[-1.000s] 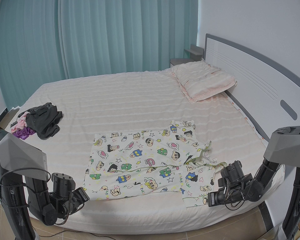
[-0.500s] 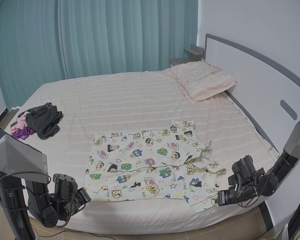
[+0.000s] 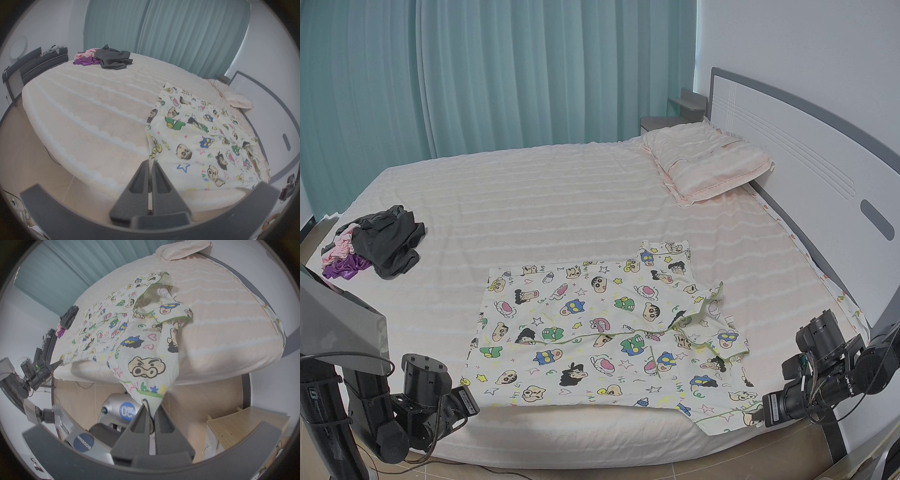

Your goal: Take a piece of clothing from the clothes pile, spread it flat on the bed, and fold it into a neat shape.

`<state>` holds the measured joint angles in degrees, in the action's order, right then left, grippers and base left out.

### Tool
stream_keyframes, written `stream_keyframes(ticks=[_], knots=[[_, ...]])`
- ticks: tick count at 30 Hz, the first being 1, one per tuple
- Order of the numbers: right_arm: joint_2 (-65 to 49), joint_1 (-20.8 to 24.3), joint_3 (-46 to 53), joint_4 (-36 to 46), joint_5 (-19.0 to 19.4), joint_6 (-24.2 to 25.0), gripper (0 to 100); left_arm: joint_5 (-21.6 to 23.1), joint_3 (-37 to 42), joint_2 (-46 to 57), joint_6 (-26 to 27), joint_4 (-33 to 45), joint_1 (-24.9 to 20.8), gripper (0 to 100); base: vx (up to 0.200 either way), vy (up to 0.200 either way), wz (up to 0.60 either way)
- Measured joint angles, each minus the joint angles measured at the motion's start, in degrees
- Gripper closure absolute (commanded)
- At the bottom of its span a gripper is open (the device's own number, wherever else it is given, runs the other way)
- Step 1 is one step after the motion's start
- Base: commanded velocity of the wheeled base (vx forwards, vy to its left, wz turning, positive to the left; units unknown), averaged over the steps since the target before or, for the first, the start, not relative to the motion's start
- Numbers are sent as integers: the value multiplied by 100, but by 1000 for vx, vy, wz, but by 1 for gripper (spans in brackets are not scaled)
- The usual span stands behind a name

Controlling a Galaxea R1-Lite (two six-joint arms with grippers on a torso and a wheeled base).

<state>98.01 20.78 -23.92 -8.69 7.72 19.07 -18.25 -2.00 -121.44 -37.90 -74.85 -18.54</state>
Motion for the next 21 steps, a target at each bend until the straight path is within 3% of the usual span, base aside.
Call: stream_keyframes(ticks=[12, 21], knots=[[-441, 29, 501, 139, 35, -301, 100, -189, 99, 105, 323, 558, -306, 100, 0, 0, 0], [-507, 145, 739, 137, 40, -421, 100, -156, 99, 695, 596, 1880, -367, 100, 0, 0, 0]])
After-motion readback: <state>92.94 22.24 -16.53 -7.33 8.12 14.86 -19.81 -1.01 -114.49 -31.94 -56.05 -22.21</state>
